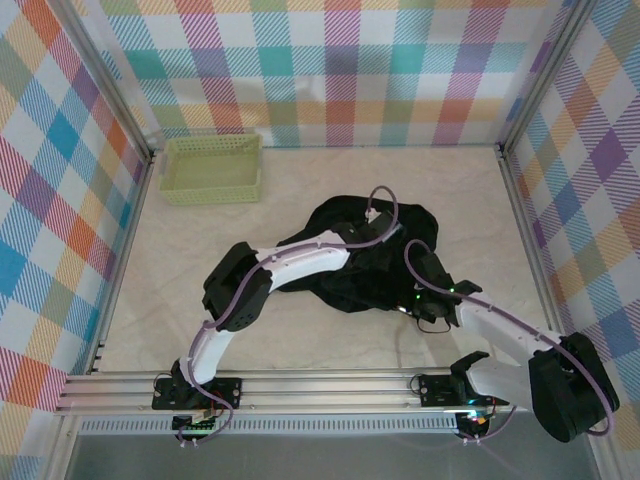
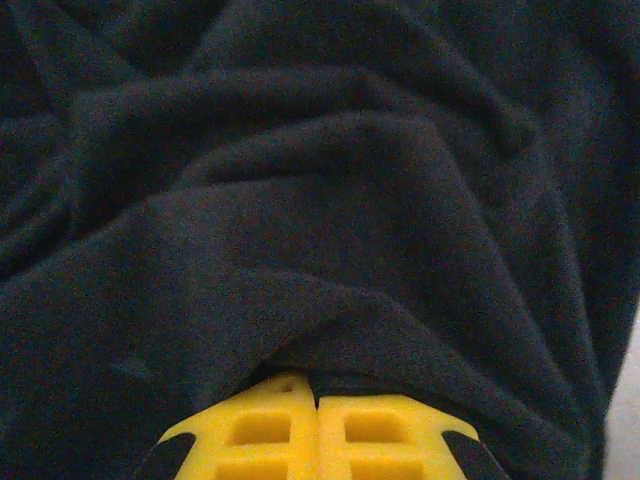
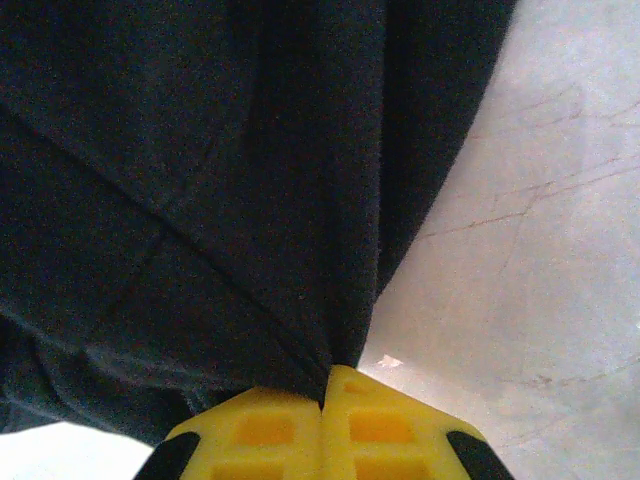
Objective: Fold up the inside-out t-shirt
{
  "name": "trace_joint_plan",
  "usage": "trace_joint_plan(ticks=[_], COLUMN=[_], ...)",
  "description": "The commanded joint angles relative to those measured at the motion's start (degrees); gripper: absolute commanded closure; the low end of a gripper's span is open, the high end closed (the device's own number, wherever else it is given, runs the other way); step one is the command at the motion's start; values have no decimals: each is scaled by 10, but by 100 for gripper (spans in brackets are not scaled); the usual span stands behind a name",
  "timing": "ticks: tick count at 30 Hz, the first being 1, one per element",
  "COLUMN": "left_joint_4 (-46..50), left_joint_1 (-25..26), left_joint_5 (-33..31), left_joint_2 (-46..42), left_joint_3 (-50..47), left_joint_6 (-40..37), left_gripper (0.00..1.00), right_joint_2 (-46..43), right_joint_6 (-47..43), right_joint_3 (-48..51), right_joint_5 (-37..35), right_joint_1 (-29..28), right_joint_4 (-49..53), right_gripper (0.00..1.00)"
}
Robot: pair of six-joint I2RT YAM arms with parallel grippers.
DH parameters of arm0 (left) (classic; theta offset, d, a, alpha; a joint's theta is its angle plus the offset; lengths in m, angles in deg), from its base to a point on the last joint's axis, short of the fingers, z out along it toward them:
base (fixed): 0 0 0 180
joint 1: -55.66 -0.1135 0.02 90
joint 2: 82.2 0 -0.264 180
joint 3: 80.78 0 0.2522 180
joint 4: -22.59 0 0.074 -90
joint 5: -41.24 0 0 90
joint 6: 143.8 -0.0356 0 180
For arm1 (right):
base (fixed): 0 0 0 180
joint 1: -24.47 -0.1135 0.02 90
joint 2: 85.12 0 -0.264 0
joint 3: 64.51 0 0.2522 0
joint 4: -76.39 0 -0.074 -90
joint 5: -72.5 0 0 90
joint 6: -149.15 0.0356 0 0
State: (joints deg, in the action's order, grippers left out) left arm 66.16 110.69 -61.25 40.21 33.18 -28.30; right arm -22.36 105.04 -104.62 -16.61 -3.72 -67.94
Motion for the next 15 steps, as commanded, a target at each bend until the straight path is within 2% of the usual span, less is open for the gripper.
trace_joint_plan(ticks=[1,10,13,15], left_joint_4=[-9,6,19,26], left_joint_1=[-15,-31,-29,-26], left_joint_5=[-10,6,36,45], left_joint_2=[-59,-48,-32,-24], left_joint_3=[42,70,89,97], left_joint_6=[-11,-9,-15,-19], left_gripper=[100,100,100,100], right_joint_2=[-22,-79,-93,-99], right_joint_6=[23,25,-4,-30], right_joint_3=[17,18,-17,-54], right_joint_5=[1,-23,-49,-83], right_joint_1=[-17,-26,-25,-25], right_joint_4=[32,76,109,135], right_gripper=[100,100,75,64])
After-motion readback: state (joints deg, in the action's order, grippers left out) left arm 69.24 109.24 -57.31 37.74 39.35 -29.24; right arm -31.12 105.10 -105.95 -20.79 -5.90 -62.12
